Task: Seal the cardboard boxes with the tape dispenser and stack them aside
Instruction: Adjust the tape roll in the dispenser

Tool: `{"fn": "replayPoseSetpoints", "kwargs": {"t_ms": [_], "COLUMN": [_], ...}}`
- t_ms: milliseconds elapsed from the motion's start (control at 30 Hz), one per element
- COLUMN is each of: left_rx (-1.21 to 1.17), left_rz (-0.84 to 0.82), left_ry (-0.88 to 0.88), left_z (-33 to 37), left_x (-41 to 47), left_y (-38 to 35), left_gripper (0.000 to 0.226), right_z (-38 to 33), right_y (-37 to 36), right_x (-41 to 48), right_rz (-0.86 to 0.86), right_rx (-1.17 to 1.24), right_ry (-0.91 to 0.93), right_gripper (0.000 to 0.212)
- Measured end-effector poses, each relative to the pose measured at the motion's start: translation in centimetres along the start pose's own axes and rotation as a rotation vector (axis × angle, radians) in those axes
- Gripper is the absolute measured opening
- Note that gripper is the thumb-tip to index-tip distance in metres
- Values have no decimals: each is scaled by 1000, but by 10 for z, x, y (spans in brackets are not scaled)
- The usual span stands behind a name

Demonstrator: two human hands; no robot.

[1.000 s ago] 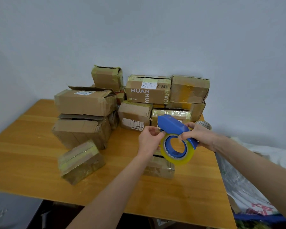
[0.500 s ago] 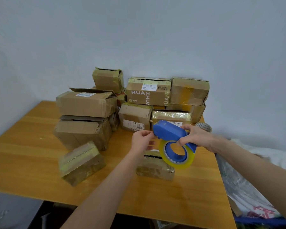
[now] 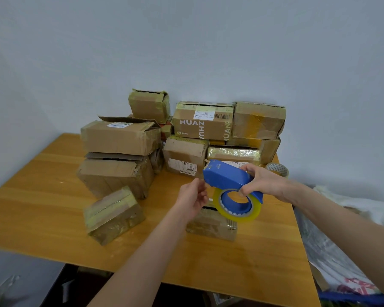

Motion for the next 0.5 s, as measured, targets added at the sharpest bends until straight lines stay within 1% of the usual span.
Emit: {"fn": "replayPoseSetpoints", "kwargs": {"t_ms": [133, 267, 333, 400, 467, 500], "left_rx": [175, 188, 191, 178, 165, 173], "left_rz": [-141, -221, -238, -246, -243, -222], "left_ry": [-126, -117, -102, -94, -107, -137], "left_z": [12, 16, 15, 14, 15, 17], "left_x": [-1, -4, -6, -7, -9, -9], "left_y": [4, 8, 11, 13, 12, 13], "left_gripper": [22, 26, 31, 42, 56, 56], "right_z": [-2, -6, -9, -11, -13, -14], "right_y": [3, 2, 0, 0, 0, 0], "right_x": [-2, -2, -2, -2, -3, -3], "right_rz": [-18, -13, -18, -17, -14, -11], "right_rx": [5, 54, 62, 73, 83, 85], "right_ry": [5, 13, 15, 14, 11, 8], "right_gripper": [65, 60, 56, 55, 59, 61]}}
Point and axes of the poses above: each hand's wrist, its own x-axis towards the middle knuckle, its own y-axis out of the back of the hand, z = x × y, the point moved 2 cm from there along x, towards the middle knuckle, and after that the axes turned 6 degrees about z, right-handed, at the moved point
